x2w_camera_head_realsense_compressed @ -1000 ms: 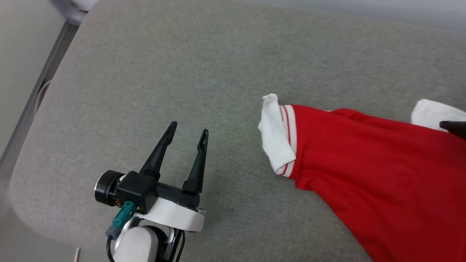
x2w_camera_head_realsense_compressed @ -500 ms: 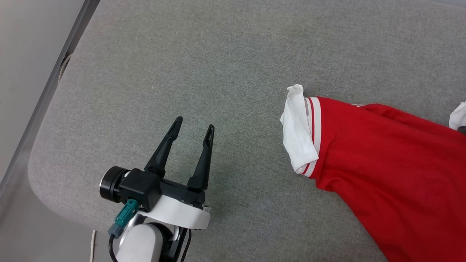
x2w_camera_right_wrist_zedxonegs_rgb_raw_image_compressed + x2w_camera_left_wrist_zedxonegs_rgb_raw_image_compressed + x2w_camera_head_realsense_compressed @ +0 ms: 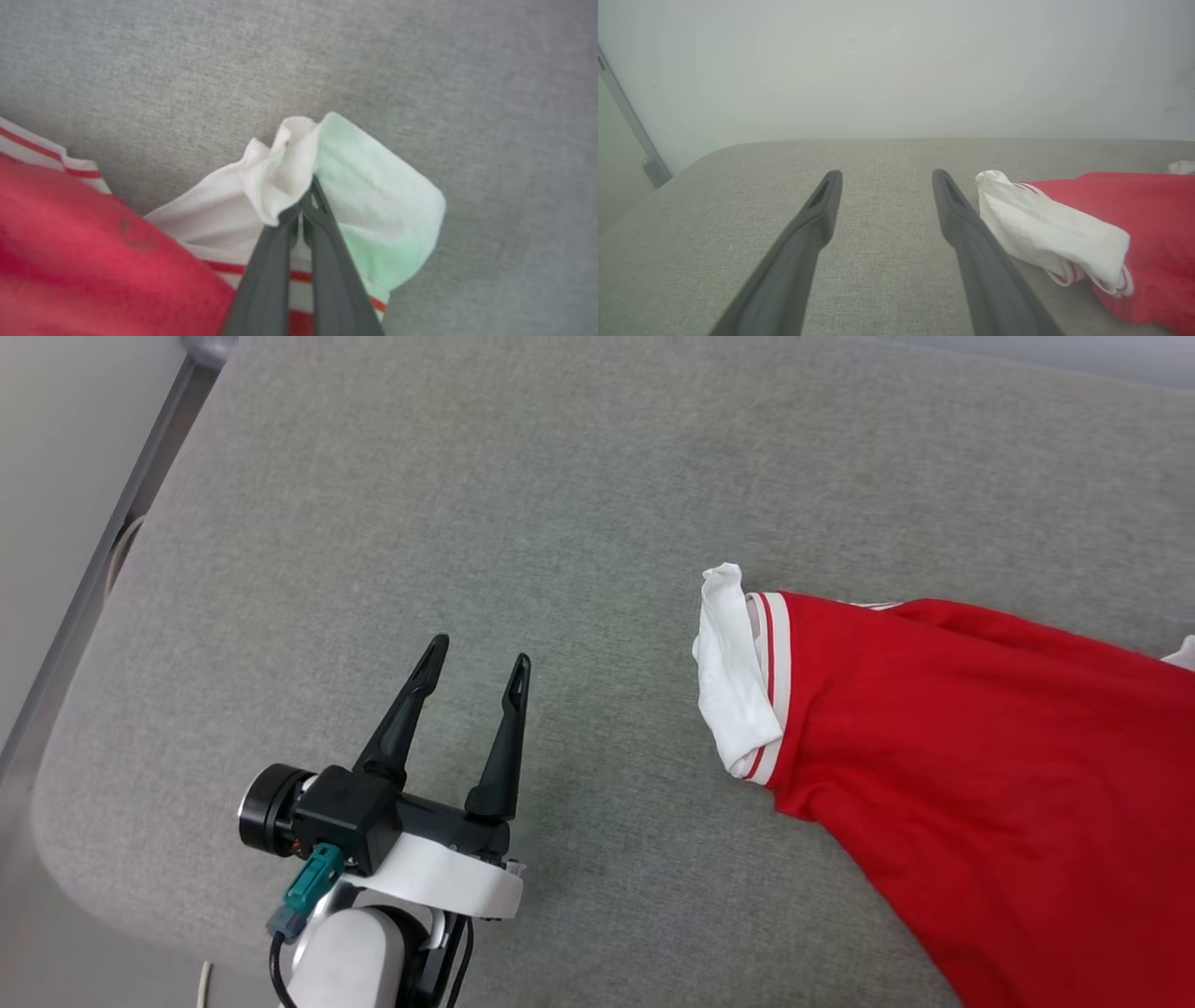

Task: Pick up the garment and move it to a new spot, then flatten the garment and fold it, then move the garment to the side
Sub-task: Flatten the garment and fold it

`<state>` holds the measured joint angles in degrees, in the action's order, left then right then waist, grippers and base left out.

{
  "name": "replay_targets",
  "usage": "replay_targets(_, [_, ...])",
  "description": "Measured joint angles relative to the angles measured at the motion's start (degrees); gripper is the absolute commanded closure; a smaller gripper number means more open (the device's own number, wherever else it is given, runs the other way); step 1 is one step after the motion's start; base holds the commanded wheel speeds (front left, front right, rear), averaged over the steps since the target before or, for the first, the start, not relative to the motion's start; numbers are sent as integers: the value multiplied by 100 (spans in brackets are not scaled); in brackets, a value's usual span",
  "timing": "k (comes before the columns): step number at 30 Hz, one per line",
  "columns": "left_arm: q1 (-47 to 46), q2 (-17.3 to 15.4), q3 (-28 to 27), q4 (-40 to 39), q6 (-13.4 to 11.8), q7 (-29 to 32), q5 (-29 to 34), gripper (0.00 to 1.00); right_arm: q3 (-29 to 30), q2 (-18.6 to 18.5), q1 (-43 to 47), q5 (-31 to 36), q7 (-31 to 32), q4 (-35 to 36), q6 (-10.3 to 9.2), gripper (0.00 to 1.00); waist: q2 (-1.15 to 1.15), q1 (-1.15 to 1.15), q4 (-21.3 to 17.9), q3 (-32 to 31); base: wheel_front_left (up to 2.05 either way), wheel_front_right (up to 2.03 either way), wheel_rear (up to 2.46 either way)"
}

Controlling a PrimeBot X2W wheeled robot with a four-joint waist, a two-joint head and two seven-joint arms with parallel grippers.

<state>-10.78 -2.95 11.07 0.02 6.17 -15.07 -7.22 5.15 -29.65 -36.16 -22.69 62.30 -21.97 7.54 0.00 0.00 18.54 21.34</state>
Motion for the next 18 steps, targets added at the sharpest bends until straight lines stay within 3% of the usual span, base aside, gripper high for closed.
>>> replay_targets(6, [112,2,-96,30,46,0,45,0,432,-119,97,59,-805,-162,-2,100,0,0,-390,-366,0,0,0])
replay_targets(16, [210,3,-226,41,83,0,79,0,1664,146,552,771,-1655,-500,-2,100,0,-1,-829,-674,0,0,0])
replay_targets(17, [210,3,-237,44,85,0,79,0,1794,215,579,875,-1744,-546,-2,90,0,-1,-850,-683,0,0,0])
replay_targets(18, [210,3,-249,49,87,0,81,0,1852,283,625,982,-1848,-580,-3,0,0,-1,-867,-693,0,0,0])
